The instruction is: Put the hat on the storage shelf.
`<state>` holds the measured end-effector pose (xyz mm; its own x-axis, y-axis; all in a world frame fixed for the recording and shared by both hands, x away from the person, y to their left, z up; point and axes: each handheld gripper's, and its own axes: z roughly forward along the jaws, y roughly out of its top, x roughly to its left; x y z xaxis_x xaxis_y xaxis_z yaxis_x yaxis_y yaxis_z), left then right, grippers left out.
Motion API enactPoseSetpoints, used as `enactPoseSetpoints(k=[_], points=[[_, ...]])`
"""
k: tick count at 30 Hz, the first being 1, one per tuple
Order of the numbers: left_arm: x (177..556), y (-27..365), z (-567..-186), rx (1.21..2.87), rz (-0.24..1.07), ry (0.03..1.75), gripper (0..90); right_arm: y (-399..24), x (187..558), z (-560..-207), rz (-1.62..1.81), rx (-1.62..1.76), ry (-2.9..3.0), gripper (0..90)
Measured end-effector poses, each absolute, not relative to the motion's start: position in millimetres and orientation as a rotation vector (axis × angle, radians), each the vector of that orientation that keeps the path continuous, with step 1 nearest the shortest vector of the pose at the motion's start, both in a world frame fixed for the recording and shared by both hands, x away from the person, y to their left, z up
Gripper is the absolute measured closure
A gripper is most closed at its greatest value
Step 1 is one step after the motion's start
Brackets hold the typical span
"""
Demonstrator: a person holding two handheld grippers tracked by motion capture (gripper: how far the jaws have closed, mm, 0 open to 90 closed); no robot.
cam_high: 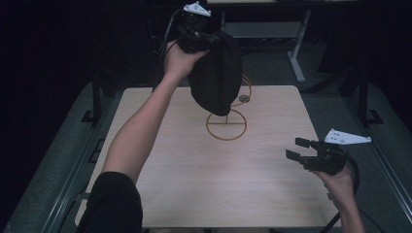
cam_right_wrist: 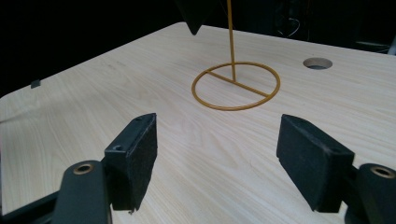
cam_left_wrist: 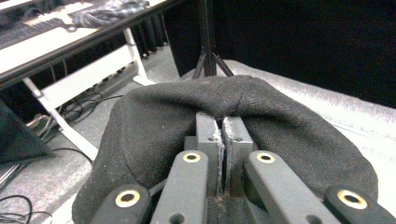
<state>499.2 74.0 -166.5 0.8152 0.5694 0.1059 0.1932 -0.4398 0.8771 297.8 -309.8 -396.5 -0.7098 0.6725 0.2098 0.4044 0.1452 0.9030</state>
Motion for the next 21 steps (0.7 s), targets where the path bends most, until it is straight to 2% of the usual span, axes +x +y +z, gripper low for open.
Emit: enactPoseSetpoints(k=[6,8,9,11,21], points=[[521.4,21.7,-192.6,2.149,0.415,0.593,86.0,-308.9,304.1,-400.5,1.683,1.062,2.168,29.3],[530.1,2.0,-208.9,2.216,0.364,0.611,78.4,-308.9,306.7,-402.4,1.691,1.082,2.152,29.4],[532.1,-5.6,-215.9,2.226,0.348,0.599,71.9,-309.5,307.6,-404.3,1.714,1.103,2.144,29.7],[532.2,-7.1,-218.0,2.241,0.356,0.592,61.8,-309.5,308.1,-406.6,1.706,1.107,2.143,29.7],[520.1,21.5,-209.3,2.213,0.360,0.590,55.4,-301.5,310.4,-414.0,1.624,1.113,2.209,28.9]])
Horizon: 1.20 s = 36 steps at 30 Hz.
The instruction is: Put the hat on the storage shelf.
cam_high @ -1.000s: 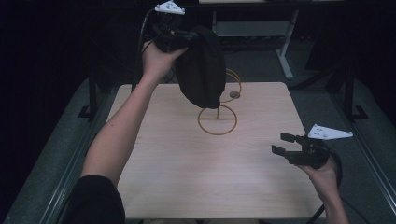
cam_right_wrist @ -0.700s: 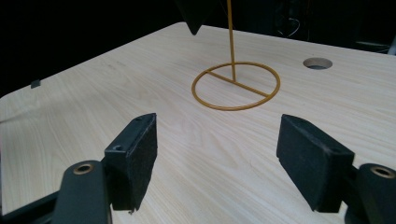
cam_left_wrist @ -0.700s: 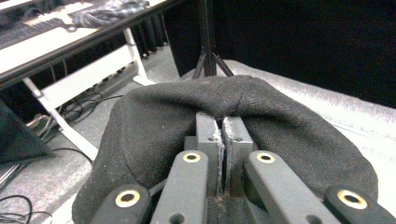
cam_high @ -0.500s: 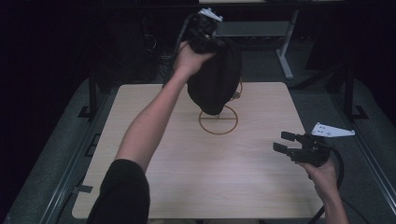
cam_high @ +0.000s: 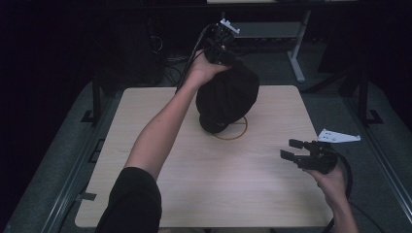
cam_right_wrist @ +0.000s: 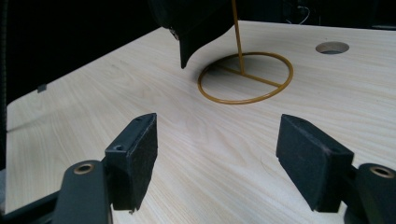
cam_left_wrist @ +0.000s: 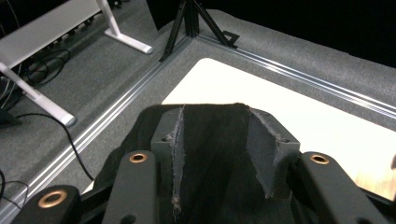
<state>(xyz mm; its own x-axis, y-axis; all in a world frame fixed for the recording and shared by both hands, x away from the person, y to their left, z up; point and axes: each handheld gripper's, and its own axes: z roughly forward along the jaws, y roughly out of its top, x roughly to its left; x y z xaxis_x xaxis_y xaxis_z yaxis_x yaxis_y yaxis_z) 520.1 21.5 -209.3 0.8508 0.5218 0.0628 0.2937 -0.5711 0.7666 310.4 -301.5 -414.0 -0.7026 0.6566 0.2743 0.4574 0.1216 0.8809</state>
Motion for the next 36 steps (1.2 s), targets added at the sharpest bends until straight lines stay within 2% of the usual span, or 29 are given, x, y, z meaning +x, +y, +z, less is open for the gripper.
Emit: enactPoseSetpoints(k=[14,18,36], points=[[493.4,46.4,-209.6,2.185,0.356,0.587,48.8,-290.1,308.0,-417.8,1.508,1.108,2.272,26.6],[487.0,55.9,-214.0,2.177,0.320,0.592,49.2,-287.5,308.3,-419.4,1.471,1.105,2.289,24.3],[461.9,86.3,-229.8,2.129,0.304,0.625,37.7,-276.5,312.9,-425.7,1.376,1.141,2.318,20.3]])
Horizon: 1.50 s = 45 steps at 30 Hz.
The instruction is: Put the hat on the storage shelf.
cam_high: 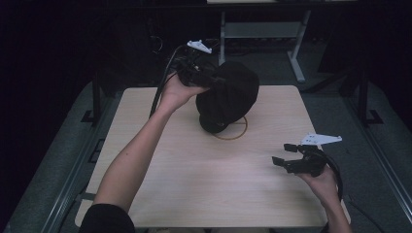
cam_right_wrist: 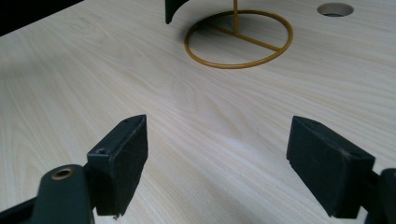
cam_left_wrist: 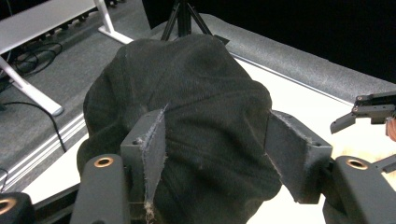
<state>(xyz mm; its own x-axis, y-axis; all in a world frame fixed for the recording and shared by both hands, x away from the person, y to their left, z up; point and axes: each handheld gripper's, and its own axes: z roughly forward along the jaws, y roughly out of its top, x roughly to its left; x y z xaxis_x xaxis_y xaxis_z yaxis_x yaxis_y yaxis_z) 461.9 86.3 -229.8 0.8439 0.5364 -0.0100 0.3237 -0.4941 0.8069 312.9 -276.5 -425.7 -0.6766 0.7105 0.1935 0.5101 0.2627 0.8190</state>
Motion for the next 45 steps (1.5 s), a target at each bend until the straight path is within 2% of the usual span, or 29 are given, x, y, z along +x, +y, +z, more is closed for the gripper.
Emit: enactPoseSetpoints(k=[12,45], points=[[447.7,100.8,-242.5,2.127,0.300,0.638,34.1,-277.2,311.9,-425.2,1.387,1.170,2.290,19.9],[402.4,153.8,-292.0,2.080,0.283,0.718,31.1,-265.0,308.2,-422.9,1.370,1.149,2.300,19.9]])
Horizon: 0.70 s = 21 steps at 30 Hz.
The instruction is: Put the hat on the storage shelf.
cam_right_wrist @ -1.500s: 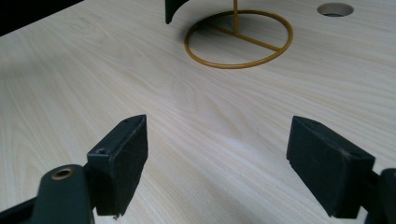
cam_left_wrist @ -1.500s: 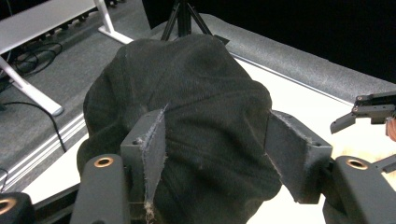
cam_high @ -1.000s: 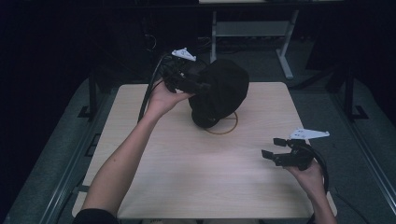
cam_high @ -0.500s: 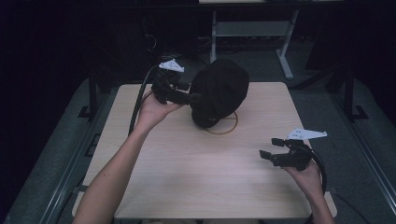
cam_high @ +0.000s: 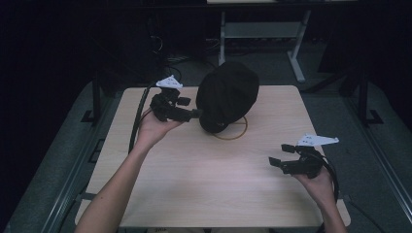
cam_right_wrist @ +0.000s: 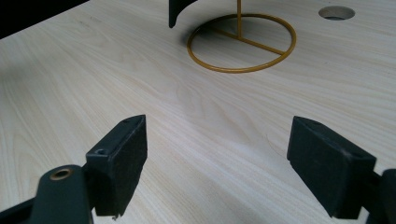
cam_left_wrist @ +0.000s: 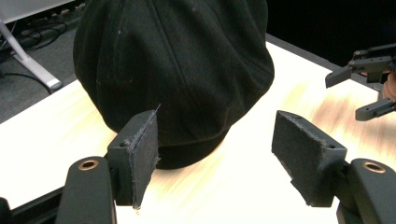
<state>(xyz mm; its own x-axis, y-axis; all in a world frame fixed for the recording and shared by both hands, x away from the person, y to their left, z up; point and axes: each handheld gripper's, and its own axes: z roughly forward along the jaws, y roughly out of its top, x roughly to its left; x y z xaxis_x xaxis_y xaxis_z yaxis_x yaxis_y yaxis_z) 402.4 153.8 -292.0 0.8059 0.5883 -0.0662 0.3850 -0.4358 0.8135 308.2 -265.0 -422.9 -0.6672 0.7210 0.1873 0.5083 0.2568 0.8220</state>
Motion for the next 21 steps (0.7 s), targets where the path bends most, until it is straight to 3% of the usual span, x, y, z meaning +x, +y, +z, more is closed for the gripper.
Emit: enactPoseSetpoints(k=[21], points=[[380.9,182.4,-320.5,2.045,0.297,0.765,28.8,-262.3,305.9,-423.3,1.338,1.129,2.305,19.8]])
